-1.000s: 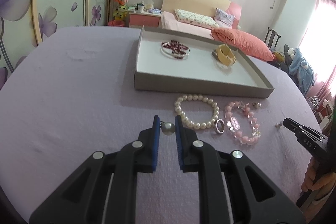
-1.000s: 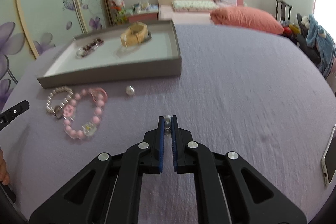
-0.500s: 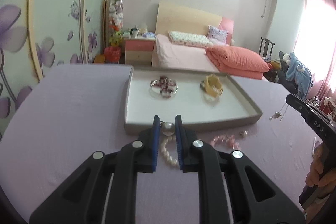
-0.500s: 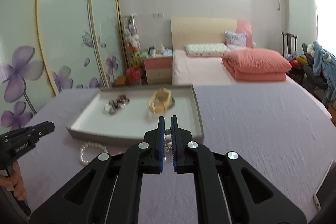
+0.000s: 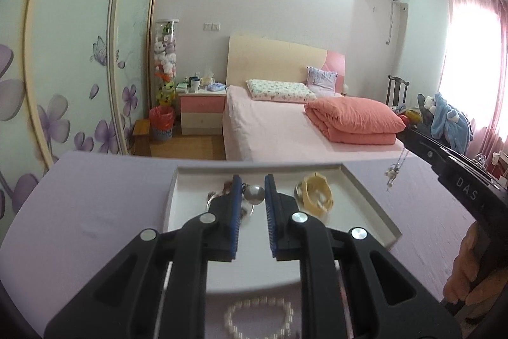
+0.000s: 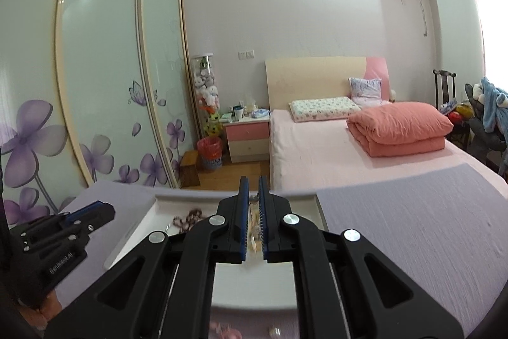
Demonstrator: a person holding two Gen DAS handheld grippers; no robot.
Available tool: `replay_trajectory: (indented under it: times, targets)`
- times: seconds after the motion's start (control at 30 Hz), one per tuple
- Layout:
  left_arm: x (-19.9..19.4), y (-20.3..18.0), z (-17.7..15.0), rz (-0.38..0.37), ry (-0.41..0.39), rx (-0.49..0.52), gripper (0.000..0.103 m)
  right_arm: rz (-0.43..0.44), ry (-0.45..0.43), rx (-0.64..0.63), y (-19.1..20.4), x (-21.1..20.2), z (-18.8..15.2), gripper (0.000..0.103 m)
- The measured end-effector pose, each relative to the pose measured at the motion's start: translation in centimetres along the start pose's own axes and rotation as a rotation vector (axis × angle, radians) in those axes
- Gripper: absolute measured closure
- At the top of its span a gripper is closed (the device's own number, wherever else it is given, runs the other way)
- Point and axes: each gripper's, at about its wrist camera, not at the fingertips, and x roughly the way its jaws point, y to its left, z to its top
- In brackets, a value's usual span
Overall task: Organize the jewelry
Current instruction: 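Carry the pearl pendant and pearl earring over the tray with both tools, then open both tools to drop the pendant and earring into the tray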
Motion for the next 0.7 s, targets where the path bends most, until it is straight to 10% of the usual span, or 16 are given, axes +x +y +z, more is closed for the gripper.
replay_trajectory:
  times: [0.7]
  targets:
    - [10.9, 1.0, -0.2, 0.031, 0.11, 0.006, 0.087, -0.052, 0.219, 0.046, 0.3, 10.6, -3.1, 0.096]
